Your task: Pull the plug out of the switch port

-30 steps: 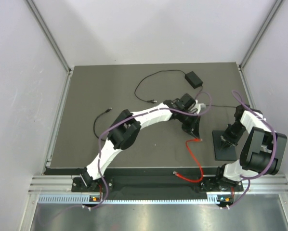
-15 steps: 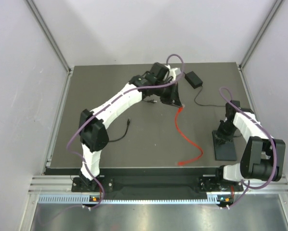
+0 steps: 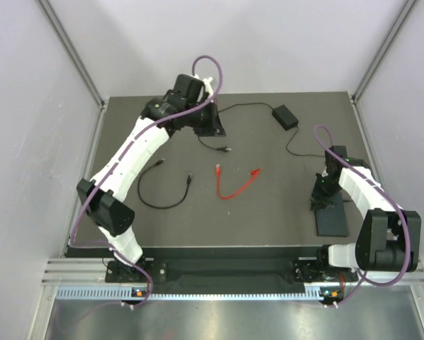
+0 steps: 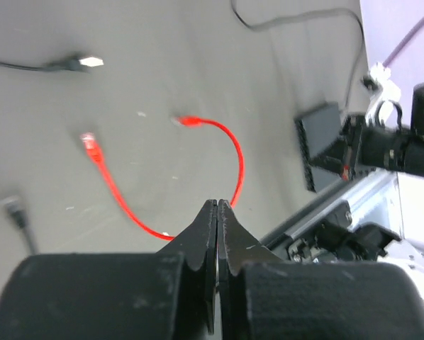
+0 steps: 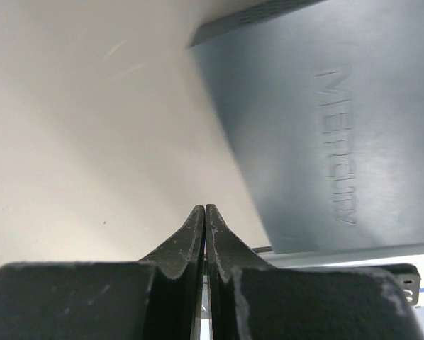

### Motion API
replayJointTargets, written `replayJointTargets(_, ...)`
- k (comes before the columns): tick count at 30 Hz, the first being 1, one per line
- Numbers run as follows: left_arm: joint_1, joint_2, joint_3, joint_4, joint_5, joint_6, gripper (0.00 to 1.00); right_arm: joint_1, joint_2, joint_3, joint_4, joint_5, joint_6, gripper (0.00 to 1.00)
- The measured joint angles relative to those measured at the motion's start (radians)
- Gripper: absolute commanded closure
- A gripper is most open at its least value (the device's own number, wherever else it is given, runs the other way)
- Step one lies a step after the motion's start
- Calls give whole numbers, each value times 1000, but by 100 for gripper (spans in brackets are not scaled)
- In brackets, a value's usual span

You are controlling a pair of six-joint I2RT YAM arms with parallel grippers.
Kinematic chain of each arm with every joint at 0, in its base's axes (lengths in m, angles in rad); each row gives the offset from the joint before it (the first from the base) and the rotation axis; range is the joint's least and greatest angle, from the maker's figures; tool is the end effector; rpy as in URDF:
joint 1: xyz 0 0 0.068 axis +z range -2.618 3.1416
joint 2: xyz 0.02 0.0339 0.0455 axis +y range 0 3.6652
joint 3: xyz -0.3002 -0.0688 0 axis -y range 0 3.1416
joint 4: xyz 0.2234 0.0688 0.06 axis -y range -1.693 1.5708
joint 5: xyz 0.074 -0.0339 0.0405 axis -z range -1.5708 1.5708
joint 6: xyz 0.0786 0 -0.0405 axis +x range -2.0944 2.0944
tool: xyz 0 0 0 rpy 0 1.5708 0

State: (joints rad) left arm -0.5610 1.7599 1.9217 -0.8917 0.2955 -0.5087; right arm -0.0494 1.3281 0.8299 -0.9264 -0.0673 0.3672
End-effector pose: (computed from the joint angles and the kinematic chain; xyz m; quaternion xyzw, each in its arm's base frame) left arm 0.3252 -0.2314 0.4041 0.0837 0.9011 -0.3214 0.2788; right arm 0.1950 -0.0043 0.2001 0.2037 0.9757 0.0447 0.0668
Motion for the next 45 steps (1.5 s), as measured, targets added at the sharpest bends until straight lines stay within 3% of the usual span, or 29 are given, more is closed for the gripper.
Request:
replayJointTargets(1,11,-14,-1,-7,-8,2,100,10,-2,0,2,-4,-1,100)
replayJointTargets(3,40,-45,-8,-13,-27,6,81,26,-6,0,3,-11,-2,100)
replayJointTargets(5,63,-75,-48,-9,-29,-14,70,39,-9,0,4,-11,-2,100)
replayJointTargets(6,68,-91,-84,4,-24,-37,60,48,-11,0,4,-13,-2,100)
replayJointTargets(11,-19,-175,-429,139,-39,-304,33,62,-22,0,6,-16,-2,100)
replayJointTargets(14,-105,-162,-548,172,-67,-481,31,62,-22,0,6,-16,-2,100)
replayJointTargets(19,-201,-121,-528,195,-137,-700,30,63,-37,0,7,-15,-2,99)
replayJointTargets(27,-242,-74,-513,195,-240,-934,35,63,-53,0,7,-15,-7,99)
replayJointTargets(33,-265,114,-390,88,-338,-1004,39,63,-60,0,7,-14,-8,99)
replayJointTargets(40,-298,210,-384,39,-375,-1090,46,66,-69,0,7,-14,-8,99)
replayJointTargets(45,-293,275,-277,-36,-466,-983,45,67,-71,0,7,-14,-8,99)
